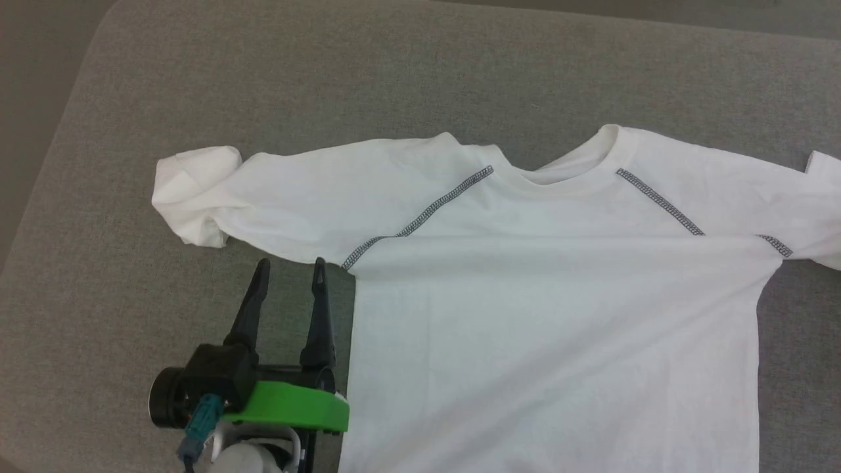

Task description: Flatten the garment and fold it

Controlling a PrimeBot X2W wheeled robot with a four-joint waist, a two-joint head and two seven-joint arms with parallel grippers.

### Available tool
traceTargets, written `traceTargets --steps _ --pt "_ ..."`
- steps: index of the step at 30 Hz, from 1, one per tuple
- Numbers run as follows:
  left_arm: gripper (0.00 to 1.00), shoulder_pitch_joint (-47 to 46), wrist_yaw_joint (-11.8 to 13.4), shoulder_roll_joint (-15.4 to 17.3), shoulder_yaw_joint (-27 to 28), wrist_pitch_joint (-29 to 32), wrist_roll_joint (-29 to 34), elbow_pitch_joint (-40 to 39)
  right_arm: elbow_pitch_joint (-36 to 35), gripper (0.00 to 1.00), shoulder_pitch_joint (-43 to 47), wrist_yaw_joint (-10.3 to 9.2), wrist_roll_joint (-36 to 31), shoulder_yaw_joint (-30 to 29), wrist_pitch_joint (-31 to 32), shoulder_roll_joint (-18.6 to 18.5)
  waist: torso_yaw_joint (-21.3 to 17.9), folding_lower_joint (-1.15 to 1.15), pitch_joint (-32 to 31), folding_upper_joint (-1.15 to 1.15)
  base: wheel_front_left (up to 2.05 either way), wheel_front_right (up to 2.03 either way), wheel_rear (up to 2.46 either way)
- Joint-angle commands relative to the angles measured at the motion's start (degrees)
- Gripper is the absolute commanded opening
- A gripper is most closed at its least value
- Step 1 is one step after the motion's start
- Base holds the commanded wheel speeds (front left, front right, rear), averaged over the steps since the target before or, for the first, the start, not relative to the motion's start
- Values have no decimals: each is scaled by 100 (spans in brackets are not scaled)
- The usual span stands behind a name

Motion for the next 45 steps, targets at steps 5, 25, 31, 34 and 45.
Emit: traceTargets --steps 5,25,31,34,45 --pt "100 -172 76 4 38 79 5 124 261 100 41 -10 -54 -172 -152 281 -91 0 -99 0 0 0 0" --pt "100 200 162 196 295 -44 157 3 -2576 100 1845 -10 1492 -849 -1926 2650 -520 0 -746 0 0 0 0" --pt "100 376 313 70 461 -53 191 44 -2748 100 2847 -10 1652 -252 -2609 2764 -559 0 -764 0 0 0 0" --pt "100 358 281 94 474 -54 237 52 -2605 100 3068 -10 1857 73 -2929 2766 -613 0 -761 0 0 0 0" --pt "100 -1692 -1040 1130 -12 1383 460 -16 -2770 100 2776 -10 1842 189 -2887 2767 -635 0 -256 0 0 0 0"
